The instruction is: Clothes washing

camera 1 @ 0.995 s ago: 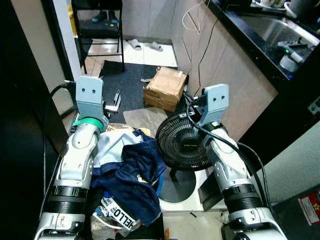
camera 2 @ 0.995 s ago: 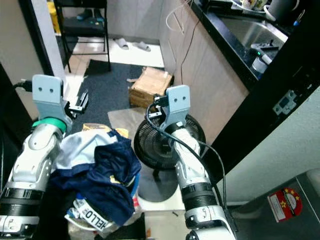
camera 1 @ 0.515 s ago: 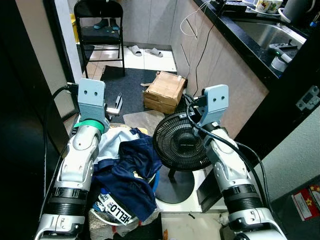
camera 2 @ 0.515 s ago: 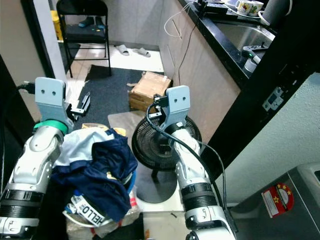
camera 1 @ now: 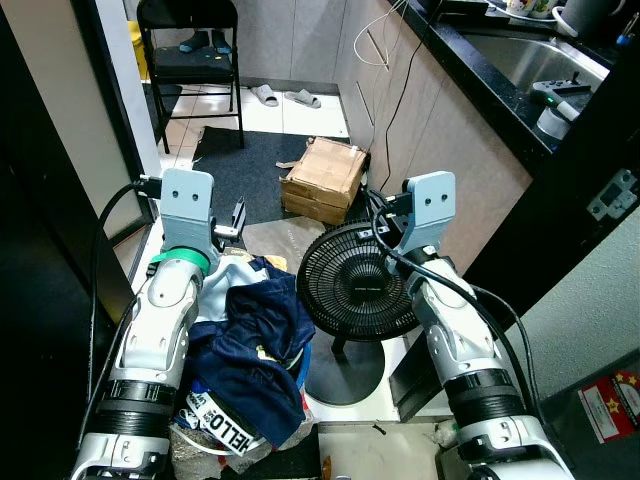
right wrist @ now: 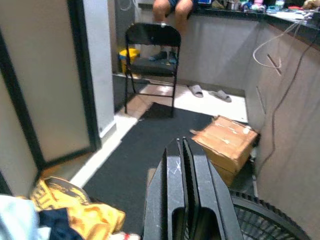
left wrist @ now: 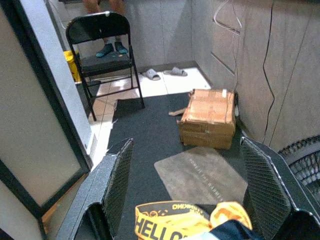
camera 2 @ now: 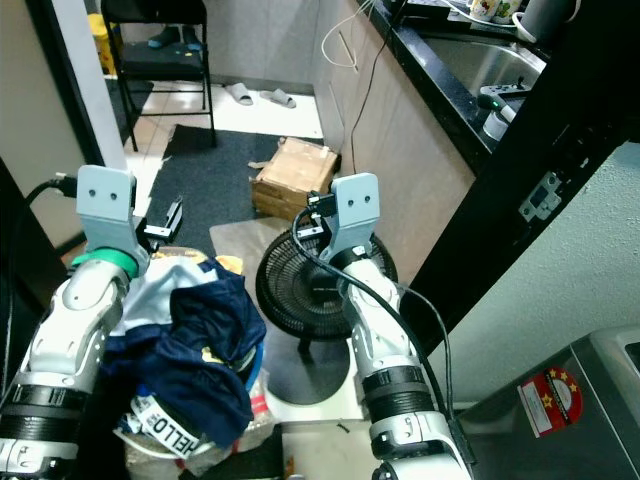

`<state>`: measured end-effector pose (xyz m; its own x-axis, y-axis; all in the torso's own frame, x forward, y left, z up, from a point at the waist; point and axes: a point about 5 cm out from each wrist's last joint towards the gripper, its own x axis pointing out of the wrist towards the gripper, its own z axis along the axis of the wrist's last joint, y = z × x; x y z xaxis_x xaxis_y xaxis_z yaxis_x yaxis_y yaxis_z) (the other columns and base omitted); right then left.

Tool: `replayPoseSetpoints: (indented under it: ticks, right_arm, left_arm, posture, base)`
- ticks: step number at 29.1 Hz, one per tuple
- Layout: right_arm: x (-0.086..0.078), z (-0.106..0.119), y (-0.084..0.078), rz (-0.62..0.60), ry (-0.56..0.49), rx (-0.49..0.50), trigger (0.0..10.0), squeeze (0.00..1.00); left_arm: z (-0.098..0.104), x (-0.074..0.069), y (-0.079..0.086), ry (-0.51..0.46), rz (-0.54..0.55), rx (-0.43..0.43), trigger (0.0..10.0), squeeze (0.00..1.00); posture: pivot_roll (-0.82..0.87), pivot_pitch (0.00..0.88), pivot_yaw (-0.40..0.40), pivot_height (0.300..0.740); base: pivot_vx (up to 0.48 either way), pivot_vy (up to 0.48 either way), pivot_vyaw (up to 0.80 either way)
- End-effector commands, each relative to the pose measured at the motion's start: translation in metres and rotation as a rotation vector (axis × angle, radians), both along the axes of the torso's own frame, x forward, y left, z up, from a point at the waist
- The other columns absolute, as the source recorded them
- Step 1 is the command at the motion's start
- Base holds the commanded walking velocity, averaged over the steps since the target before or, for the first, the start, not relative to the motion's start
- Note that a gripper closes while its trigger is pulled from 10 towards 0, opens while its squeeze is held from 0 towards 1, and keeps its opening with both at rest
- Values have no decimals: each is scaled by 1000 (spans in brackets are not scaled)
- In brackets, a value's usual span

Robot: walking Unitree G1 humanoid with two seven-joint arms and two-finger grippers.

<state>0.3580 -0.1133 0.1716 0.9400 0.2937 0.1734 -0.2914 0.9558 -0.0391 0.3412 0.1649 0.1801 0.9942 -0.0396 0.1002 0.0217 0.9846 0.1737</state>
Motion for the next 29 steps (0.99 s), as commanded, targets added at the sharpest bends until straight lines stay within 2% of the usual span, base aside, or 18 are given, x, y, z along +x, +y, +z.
replayPoseSetpoints:
  ticks: [1,3,6,10,12,16,17,18,19,21,27,28,29]
  right_arm:
    - [7,-11,-6,-34,56,-126,10000,0]
    - [11,-10,-1,-12,49,-174,10000,0]
    - [15,-8,6,9,51,-186,10000,0]
    - [18,-18,35,134,126,-262,10000,0]
    - [17,-20,38,150,136,-264,10000,0]
    - [15,-36,43,185,231,-215,10000,0]
    - [14,-40,44,188,255,-211,10000,435]
    - [14,-40,44,188,255,-211,10000,435]
    - [14,-43,43,186,266,-214,10000,1000]
    - [14,-48,41,188,296,-212,10000,1000]
    - [15,-49,40,191,306,-194,10000,1000]
    - [15,-46,41,208,306,-148,10000,1000]
    - [15,-46,41,208,306,-148,10000,1000]
  left_arm:
    - [-10,2,-1,41,-6,35,10000,0]
    - [-16,2,5,64,19,30,10000,0]
    - [-21,2,12,81,46,33,10000,0]
    - [-28,-3,29,101,116,38,10000,0]
    - [-28,-4,30,98,121,34,10000,0]
    - [-26,-10,35,93,141,32,10000,0]
    - [-26,-13,36,92,147,32,10000,0]
    - [-26,-13,36,92,147,32,10000,0]
    - [-26,-14,37,91,150,32,10000,0]
    - [-28,-19,40,98,160,32,10000,0]
    - [-29,-23,41,101,165,32,10000,0]
    - [-30,-25,42,105,167,33,10000,0]
    - [-30,-25,42,105,167,33,10000,0]
  posture:
    - [25,28,-63,740]
    - [25,34,-68,740]
    - [25,58,-83,740]
    - [29,112,-115,740]
    - [29,112,-115,740]
    - [41,152,-131,740]
    - [43,174,-137,740]
    - [43,174,-137,740]
    - [43,174,-137,740]
    - [44,205,-143,740]
    - [50,224,-145,740]
    - [53,233,-144,740]
    - [53,233,-144,740]
  base:
    - [0,0,0]
    - [0,0,0]
    - [0,0,0]
    - [0,0,0]
    - [0,0,0]
    - [0,0,0]
    - [0,0,0]
    - [0,0,0]
    - [0,0,0]
    - [0,0,0]
    - [0,0,0]
    - [0,0,0]
    - [0,0,0]
